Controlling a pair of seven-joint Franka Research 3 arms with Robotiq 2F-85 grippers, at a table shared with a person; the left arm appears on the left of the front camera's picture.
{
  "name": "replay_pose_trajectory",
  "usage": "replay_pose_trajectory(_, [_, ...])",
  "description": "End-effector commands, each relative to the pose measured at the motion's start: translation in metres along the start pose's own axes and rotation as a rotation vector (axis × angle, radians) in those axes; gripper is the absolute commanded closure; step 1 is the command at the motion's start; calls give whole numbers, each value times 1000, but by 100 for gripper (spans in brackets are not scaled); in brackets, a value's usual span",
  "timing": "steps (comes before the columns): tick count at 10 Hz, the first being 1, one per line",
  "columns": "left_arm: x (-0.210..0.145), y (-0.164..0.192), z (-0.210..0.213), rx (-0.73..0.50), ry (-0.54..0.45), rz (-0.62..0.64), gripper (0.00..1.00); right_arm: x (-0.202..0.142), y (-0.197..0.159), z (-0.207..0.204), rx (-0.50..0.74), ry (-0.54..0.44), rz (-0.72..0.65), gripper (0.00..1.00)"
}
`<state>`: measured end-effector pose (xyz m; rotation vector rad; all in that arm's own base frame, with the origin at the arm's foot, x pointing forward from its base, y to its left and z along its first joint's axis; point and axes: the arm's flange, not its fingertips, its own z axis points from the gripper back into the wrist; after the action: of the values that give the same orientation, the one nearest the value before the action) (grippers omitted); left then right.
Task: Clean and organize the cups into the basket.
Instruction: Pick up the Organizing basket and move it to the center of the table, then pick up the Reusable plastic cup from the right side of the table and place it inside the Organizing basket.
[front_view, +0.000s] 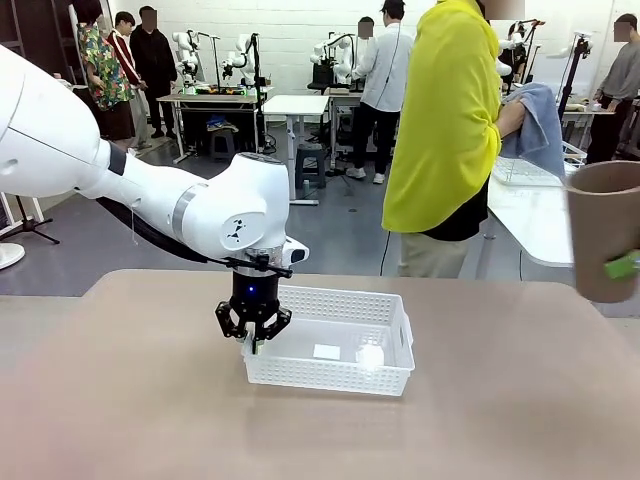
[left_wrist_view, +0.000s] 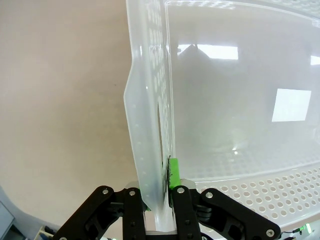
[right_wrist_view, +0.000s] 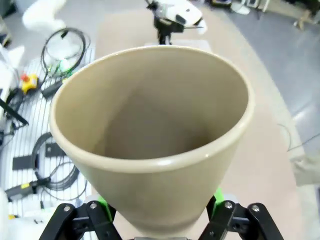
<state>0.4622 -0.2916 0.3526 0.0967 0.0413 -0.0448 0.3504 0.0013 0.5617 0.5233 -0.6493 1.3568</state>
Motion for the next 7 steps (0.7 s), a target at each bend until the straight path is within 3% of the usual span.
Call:
replay_pose_trajectory(1, [1,-1,-1,5,-10,-16,97,60,-30,-31,44,239,9,18])
replay_pose_trajectory(3, [1,-1,-1,5,-10,-16,97,103,-35,-77,63,446,40,18])
replay_pose_trajectory(5, [1,-1,-1,5,-10,-16,97,124,-34,-132,68,645,50,18])
replay_pose_trajectory(7, [1,-1,-1,5,-10,-16,97,133,-32,-175,82,672,76,18])
